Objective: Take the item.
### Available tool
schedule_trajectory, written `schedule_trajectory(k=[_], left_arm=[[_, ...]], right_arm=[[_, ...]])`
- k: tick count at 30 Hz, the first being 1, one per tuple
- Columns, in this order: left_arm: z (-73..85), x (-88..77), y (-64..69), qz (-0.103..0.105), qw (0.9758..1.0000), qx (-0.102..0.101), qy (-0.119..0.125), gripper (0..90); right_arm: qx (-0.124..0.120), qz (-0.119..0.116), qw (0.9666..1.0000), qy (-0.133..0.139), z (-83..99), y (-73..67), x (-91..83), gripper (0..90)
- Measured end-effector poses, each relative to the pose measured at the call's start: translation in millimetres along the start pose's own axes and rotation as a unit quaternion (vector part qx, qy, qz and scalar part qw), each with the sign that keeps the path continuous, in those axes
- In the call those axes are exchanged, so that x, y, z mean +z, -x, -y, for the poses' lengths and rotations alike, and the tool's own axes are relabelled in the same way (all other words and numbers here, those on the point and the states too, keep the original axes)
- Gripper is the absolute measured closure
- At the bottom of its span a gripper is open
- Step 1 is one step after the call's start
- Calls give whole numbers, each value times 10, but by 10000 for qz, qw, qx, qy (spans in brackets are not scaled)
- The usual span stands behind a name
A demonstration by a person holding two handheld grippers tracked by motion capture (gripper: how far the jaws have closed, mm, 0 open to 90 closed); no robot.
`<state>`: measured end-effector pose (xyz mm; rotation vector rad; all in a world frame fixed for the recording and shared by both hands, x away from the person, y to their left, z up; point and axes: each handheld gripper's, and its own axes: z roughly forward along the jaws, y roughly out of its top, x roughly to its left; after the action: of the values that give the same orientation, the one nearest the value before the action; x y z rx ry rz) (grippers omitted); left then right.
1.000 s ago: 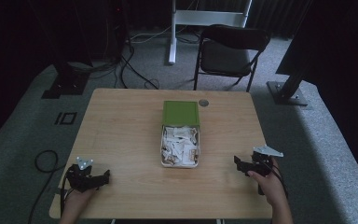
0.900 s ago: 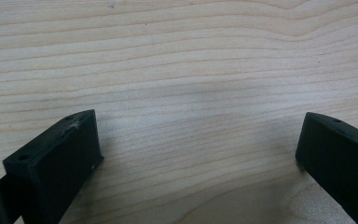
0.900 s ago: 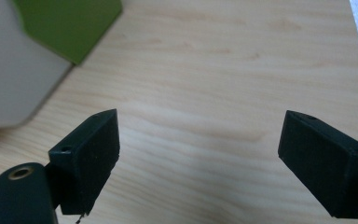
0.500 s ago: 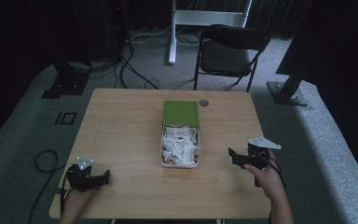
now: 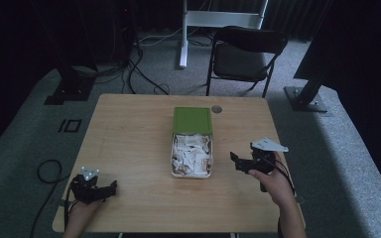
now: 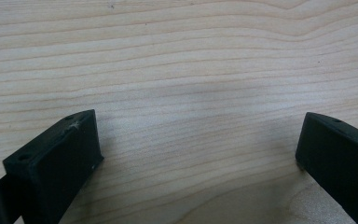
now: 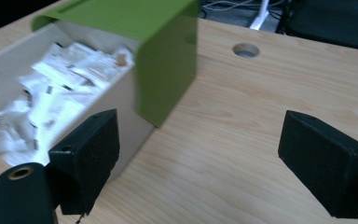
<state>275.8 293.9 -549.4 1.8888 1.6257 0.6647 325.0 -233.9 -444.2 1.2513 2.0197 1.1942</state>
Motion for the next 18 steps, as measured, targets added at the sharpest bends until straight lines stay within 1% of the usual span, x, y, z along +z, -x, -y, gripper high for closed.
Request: schedule_trajectory(k=[3, 12, 18], left_arm=[[-1, -1, 0, -2, 10000, 1, -5, 6], [0, 0, 0, -1, 10000, 0, 0, 6], [0, 0, 1, -1, 10000, -3, 3, 7]], right_arm=[[-49, -119, 9999, 59, -60, -82, 30, 125], [-219, -418, 9988, 106, -191, -283, 113, 125], [-336, -622, 9974, 110, -220, -421, 179, 125]])
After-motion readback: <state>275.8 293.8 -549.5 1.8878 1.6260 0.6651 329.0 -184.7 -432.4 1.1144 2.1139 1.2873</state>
